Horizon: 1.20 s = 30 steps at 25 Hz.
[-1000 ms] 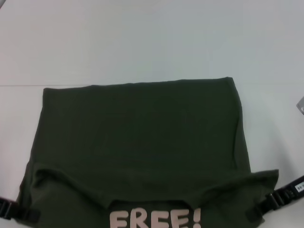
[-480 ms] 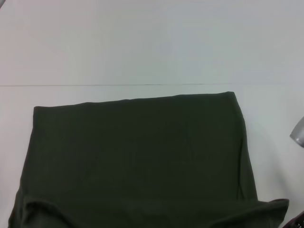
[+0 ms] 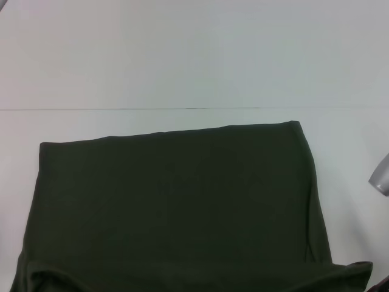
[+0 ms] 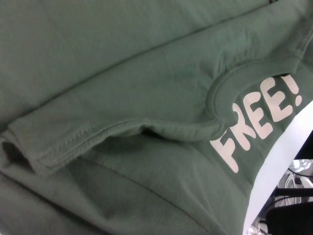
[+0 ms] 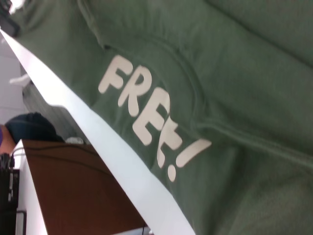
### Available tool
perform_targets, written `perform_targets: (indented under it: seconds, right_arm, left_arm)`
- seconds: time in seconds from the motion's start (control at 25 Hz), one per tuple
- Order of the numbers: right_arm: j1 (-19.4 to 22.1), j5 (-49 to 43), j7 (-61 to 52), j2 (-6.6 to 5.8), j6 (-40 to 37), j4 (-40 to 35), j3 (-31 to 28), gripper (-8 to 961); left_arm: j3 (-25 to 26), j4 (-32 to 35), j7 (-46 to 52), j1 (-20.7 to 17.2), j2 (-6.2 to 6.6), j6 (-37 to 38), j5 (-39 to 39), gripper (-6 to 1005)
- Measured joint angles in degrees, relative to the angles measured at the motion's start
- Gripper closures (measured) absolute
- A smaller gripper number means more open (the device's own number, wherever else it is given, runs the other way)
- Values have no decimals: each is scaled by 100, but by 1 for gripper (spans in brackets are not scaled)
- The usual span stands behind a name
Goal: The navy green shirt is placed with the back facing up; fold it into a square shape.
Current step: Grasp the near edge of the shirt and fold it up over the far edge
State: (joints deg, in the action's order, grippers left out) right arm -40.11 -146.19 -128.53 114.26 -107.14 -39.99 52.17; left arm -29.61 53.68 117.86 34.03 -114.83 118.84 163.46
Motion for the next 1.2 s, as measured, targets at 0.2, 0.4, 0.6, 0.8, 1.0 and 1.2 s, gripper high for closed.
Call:
perform_targets:
  seconds: [0.2, 0.4, 0.6, 0.8, 1.0, 1.2]
  right_arm:
    - [3, 190, 176, -10, 93, 5, -603, 921]
    - [-23, 289, 230, -133, 528, 282, -1423, 921]
    - [2, 806, 197, -278, 1146, 678, -1961, 921]
    - [27, 1065, 54, -294, 1987, 972, -2220, 921]
    - [29, 1289, 116, -107, 2932, 1085, -2274, 921]
    - [-38, 1584, 340, 113, 3526, 1074, -2258, 921]
  left_arm:
    - [410, 4, -72, 88, 70, -21, -206, 887]
    - [1285, -31, -141, 189, 232, -59, -586, 885]
    - [1882, -100, 136, 228, 323, -340, -827, 882]
    - [2021, -207, 454, 173, 308, -929, -1154, 879]
    - [2030, -337, 622, 126, 184, -1868, -1378, 877]
    - [1979, -422, 572, 30, 93, -2286, -2046, 874]
